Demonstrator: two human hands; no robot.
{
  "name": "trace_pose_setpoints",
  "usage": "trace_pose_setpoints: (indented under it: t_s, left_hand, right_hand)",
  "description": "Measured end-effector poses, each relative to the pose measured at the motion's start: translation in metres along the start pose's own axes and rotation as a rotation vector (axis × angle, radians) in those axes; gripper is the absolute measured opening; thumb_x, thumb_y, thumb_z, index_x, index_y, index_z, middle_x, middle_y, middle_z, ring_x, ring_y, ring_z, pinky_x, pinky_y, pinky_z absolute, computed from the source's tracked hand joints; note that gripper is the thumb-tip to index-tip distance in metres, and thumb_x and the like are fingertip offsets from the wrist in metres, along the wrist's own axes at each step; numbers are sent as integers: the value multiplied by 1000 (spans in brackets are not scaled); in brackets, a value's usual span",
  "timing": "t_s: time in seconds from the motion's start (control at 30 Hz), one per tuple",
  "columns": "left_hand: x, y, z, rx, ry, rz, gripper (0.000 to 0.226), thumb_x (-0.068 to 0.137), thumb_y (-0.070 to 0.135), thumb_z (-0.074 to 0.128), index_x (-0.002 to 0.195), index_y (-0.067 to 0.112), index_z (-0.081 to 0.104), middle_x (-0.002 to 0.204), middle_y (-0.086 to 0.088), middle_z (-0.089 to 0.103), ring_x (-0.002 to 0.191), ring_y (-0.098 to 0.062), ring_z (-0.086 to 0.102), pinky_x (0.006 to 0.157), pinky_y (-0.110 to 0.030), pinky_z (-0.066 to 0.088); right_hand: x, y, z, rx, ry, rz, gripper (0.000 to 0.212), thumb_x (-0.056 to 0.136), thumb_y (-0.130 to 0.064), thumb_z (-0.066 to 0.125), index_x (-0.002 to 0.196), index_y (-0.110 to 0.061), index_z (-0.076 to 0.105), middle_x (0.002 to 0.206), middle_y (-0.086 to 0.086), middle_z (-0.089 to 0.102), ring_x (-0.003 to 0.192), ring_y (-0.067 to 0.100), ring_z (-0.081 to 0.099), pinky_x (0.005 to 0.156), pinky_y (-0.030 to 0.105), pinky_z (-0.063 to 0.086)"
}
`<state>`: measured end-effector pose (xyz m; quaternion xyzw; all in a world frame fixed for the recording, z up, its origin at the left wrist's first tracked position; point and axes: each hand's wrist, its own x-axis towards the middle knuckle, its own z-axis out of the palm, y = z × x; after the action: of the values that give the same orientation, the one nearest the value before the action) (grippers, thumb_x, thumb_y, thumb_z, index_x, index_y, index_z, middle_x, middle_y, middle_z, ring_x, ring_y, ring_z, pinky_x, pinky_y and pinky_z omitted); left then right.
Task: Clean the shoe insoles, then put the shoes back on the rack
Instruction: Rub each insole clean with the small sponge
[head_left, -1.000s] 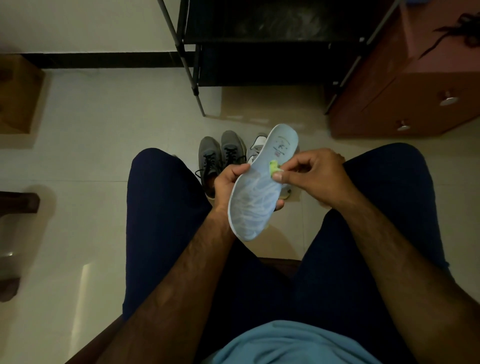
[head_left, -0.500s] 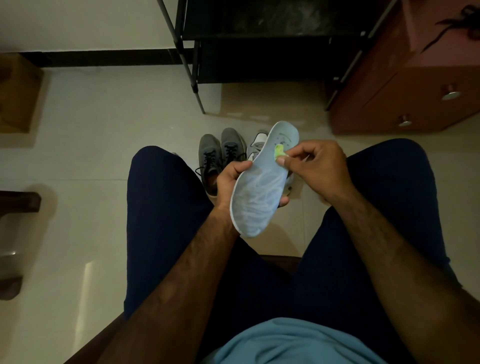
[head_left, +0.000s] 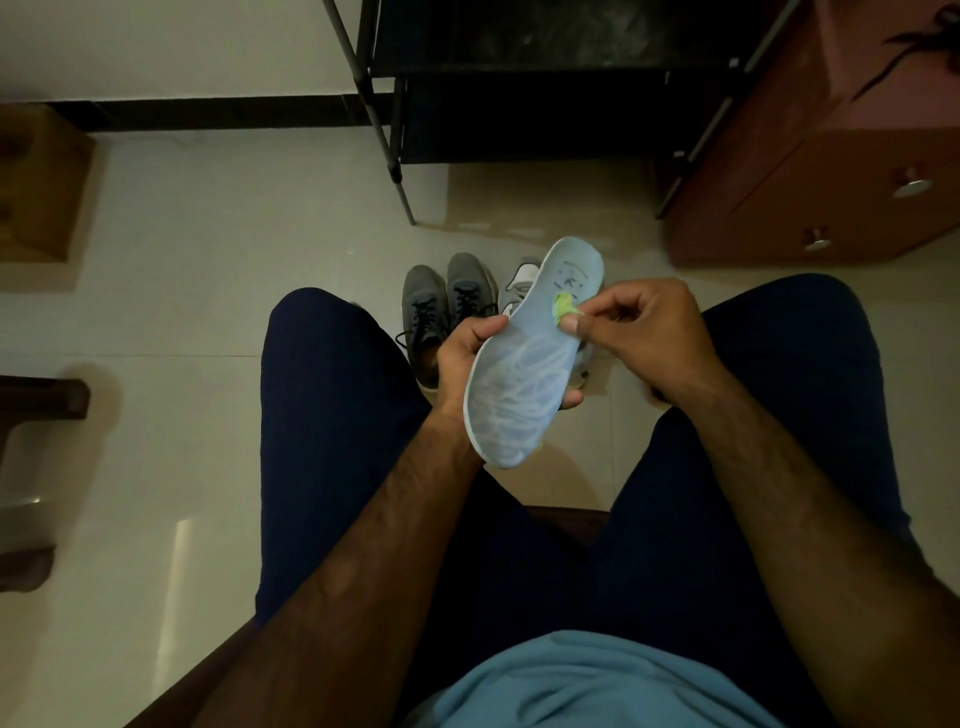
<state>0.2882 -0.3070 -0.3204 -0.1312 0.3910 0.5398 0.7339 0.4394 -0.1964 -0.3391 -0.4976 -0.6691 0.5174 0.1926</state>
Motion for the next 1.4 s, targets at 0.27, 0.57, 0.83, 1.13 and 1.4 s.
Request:
trace_pose_setpoints:
  t_s: [0.27,0.57,0.83,1.13,1.4]
  left_hand:
    - [0,2,-1,5,-41,3,62,82,33,49,132,-2,57,96,-18,72,74,-33,72,63,-47,62]
    - [2,1,-2,10,-63,-1,76,79,34,51,146,-2,48,108,-18,70,85,-33,71,69,-48,62]
    - [1,0,-1,21,-49,-9,66,80,34,50,135,-2,55,106,-19,71,83,-34,71,69,-49,62]
    - [0,2,-1,8,-68,-30,63,82,33,48,135,-2,55,102,-19,72,79,-34,73,67,-53,62]
    - [1,2,-1,2,-43,-25,62,80,32,51,131,-3,58,103,-19,71,80,-35,71,67,-51,62]
  right_hand:
    - [-9,-5,9,-63,-86,-73,11,81,-24,88,87,-19,82,79,-2,77,69,13,71,69,38,62]
    - [-11,-6,17,-152,-67,-218,8,85,-28,84,91,-24,81,76,-5,74,66,9,66,66,38,59]
    - [-12,-5,17,-129,-113,-242,12,85,-33,83,93,-23,82,81,-6,75,73,14,70,70,47,60]
    - [-8,-4,6,-119,-96,-193,8,84,-24,86,90,-21,82,78,0,76,68,18,69,67,41,61]
    - [-5,-1,3,-74,-122,-139,8,83,-21,87,88,-22,81,76,2,75,68,23,69,66,38,59]
